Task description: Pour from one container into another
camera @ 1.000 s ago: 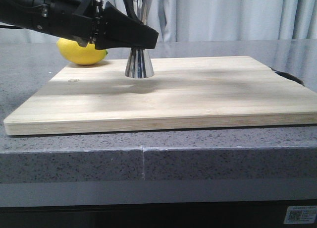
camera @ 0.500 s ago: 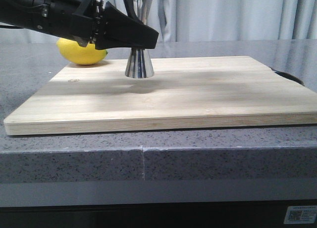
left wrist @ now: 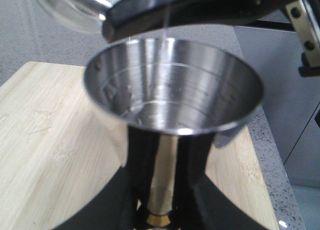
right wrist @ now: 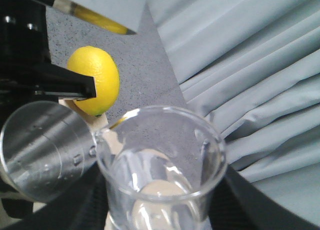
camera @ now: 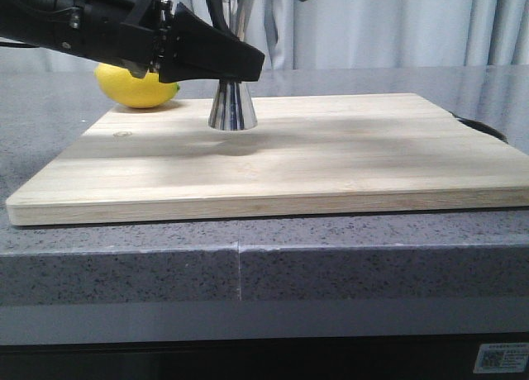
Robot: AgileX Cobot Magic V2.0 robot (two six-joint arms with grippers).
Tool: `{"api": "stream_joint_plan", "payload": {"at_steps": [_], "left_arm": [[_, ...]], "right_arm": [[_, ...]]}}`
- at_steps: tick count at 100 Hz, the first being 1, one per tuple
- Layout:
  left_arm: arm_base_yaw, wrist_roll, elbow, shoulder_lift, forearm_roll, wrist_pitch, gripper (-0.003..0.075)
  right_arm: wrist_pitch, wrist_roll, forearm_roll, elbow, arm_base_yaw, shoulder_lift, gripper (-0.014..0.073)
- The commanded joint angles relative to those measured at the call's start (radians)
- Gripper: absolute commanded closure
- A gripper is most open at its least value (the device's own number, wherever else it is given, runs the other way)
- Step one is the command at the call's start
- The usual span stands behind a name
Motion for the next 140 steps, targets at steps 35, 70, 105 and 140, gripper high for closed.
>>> {"api": "stream_joint_plan", "payload": {"at_steps": [35, 70, 105, 140], "left_arm": [[-0.010, -0.006, -0.028, -0.055, -0.075, 0.096, 0.0739], [-0.010, -0.006, -0.028, -0.055, -0.075, 0.096, 0.0739], [-0.010, -0.006, -0.028, -0.055, -0.075, 0.096, 0.0739], [-0.008, -0.006, -0.028, -0.055, -0.075, 0.096, 0.0739]], "right_arm": [[-0.032, -0.002, -0.029, -0.038, -0.001, -0.041, 0.0347], [-0.029, -0.002, -0.055, -0.038, -0.001, -0.041, 0.0347], [-0.027, -0.002, -0.082, -0.038, -0.001, -0.041, 0.0347], [-0.027, -0.002, -0.109, -0.038, -0.001, -0.041, 0.0347]]}}
